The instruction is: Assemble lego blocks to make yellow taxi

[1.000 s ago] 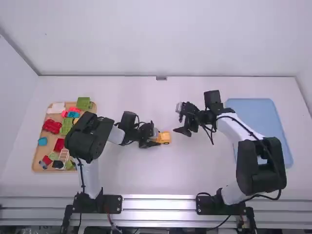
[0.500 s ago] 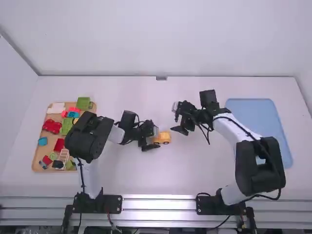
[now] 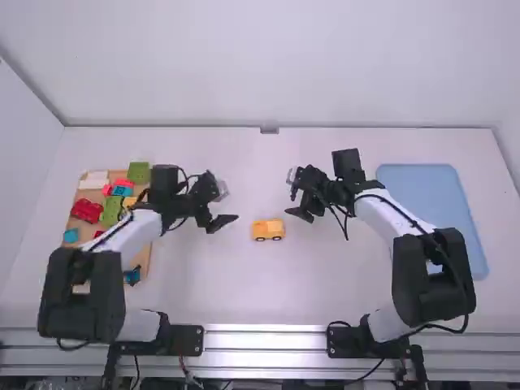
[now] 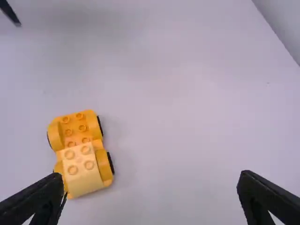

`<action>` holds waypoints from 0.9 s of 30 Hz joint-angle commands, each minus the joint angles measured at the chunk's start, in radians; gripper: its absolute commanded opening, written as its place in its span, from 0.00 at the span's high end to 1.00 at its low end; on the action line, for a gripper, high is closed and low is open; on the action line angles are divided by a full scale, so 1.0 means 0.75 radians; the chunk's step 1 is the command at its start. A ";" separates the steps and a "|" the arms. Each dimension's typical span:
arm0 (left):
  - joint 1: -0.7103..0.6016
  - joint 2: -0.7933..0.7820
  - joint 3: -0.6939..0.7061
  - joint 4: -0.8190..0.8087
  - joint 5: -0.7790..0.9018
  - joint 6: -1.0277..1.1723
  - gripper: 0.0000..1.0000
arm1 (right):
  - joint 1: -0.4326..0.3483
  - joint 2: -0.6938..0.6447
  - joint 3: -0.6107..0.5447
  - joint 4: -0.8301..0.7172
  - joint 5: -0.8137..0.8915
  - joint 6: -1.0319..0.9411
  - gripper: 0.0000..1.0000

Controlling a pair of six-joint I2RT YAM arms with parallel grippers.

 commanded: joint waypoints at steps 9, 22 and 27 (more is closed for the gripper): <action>0.320 -0.395 -0.004 -0.193 -0.290 -0.515 0.01 | 0.006 0.005 0.013 0.079 -0.009 0.004 0.01; 0.382 -0.693 0.164 -0.513 -1.358 -1.374 0.01 | 0.006 0.005 0.013 0.168 0.034 0.033 0.02; 0.469 -0.669 0.344 -0.774 -1.358 -1.415 0.01 | 0.005 0.005 0.013 0.208 0.032 0.061 0.01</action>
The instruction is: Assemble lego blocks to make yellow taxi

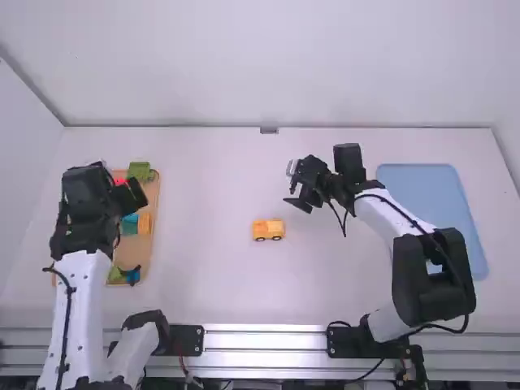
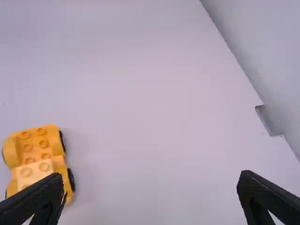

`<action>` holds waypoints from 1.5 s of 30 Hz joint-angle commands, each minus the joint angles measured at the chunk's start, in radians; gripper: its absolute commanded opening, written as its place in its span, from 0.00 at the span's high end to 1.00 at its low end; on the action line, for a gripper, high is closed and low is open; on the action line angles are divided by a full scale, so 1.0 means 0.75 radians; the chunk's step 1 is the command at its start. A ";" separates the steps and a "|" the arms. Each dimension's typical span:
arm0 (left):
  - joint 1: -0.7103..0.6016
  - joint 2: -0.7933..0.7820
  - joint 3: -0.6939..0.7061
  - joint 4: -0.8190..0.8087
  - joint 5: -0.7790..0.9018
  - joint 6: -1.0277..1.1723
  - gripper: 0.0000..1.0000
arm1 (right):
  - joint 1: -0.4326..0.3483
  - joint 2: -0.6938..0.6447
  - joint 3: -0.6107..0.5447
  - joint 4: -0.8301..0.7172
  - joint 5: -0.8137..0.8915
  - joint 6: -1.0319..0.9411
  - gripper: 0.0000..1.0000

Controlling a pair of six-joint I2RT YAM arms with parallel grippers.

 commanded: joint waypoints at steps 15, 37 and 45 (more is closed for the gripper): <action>0.160 0.748 0.897 -0.653 0.228 -0.266 0.01 | 0.006 0.005 0.013 0.037 0.037 0.026 0.02; 0.036 1.302 1.032 -0.488 0.239 -0.350 0.01 | 0.007 0.005 0.013 0.049 0.026 0.041 0.01; 0.035 1.302 0.929 -0.326 0.222 -0.354 0.01 | 0.007 0.005 0.013 0.116 0.026 0.139 0.01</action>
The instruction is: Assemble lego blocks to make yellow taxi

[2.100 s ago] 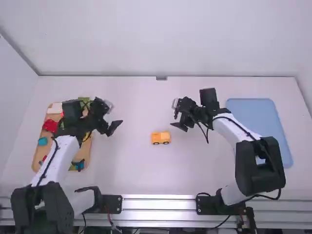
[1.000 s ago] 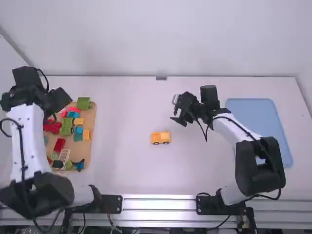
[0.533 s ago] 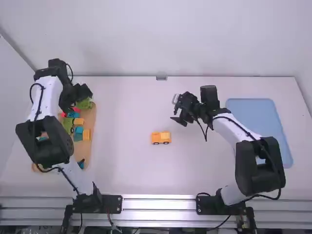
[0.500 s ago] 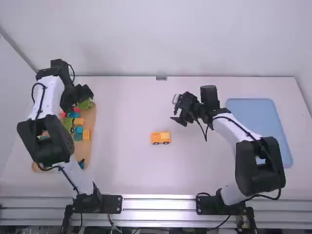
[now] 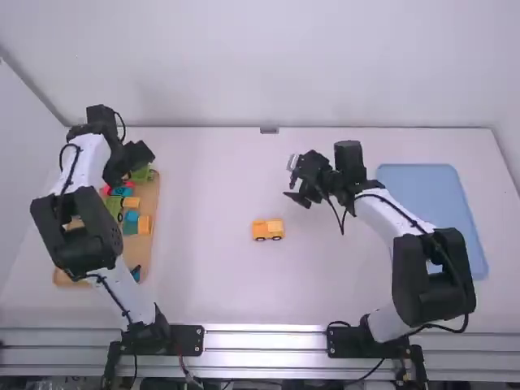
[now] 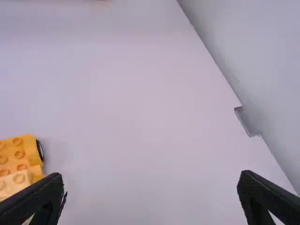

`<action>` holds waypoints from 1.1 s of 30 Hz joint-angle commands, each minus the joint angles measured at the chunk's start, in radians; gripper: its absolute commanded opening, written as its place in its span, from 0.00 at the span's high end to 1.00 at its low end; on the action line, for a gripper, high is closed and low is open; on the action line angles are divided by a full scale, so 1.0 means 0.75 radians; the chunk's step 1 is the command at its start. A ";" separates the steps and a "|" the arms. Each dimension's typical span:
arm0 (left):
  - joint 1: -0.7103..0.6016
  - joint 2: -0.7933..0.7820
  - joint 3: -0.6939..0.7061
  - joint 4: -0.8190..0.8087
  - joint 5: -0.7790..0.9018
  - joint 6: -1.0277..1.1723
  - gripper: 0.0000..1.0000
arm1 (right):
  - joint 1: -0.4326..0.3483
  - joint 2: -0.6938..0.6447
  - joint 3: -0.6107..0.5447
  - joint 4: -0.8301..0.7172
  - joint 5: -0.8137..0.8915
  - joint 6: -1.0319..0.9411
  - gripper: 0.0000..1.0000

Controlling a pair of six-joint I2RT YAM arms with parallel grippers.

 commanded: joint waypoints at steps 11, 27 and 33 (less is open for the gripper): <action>0.120 0.063 0.019 -0.153 -0.172 -0.221 0.02 | 0.007 0.005 0.014 0.121 -0.012 0.273 0.01; 0.127 0.225 0.022 -0.165 -0.170 -0.433 0.22 | 0.102 0.005 0.014 0.169 0.134 0.262 0.01; 0.108 0.256 -0.002 -0.116 -0.175 -0.496 0.32 | 0.108 0.005 0.014 0.167 0.143 0.261 0.02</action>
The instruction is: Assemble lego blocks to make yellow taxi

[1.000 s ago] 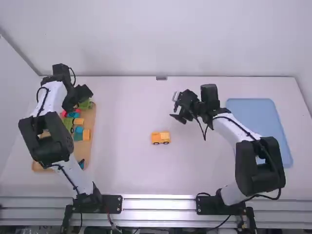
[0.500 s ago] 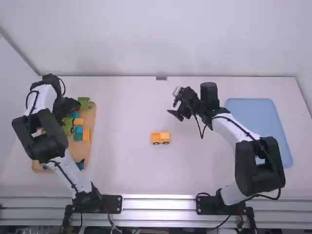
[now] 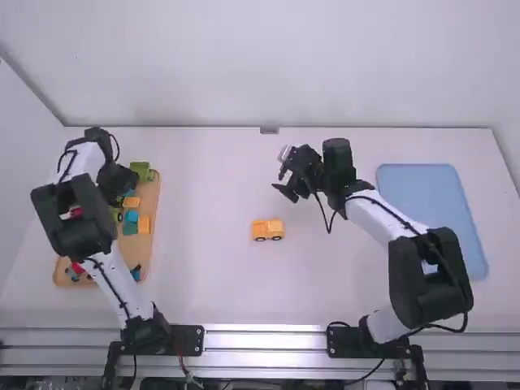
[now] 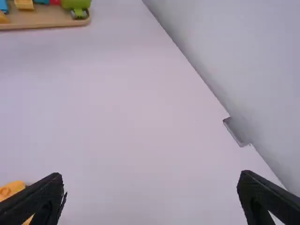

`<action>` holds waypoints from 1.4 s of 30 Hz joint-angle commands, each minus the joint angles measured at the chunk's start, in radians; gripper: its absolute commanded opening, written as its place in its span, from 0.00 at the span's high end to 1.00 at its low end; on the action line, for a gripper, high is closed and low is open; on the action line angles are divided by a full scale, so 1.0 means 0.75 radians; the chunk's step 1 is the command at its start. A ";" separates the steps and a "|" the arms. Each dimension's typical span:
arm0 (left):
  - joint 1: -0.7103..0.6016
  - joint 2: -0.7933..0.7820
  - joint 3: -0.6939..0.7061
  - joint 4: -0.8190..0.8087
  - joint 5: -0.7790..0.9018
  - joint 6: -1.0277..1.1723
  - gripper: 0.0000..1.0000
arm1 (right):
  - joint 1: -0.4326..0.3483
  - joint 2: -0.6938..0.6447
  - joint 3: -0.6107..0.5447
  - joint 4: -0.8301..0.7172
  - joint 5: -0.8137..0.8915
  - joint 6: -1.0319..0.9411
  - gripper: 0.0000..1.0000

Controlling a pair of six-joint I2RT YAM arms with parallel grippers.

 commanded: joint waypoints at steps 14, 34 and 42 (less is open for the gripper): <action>-0.045 0.031 -0.101 0.115 -0.010 -0.110 0.35 | -0.019 0.005 0.014 -0.011 -0.003 0.004 0.01; -0.087 0.031 -0.161 0.144 -0.116 -0.268 0.48 | -0.024 0.005 0.014 -0.021 0.006 0.003 0.01; -0.101 0.031 -0.199 0.198 -0.118 -0.265 0.48 | -0.030 0.005 0.014 -0.034 0.007 0.004 0.01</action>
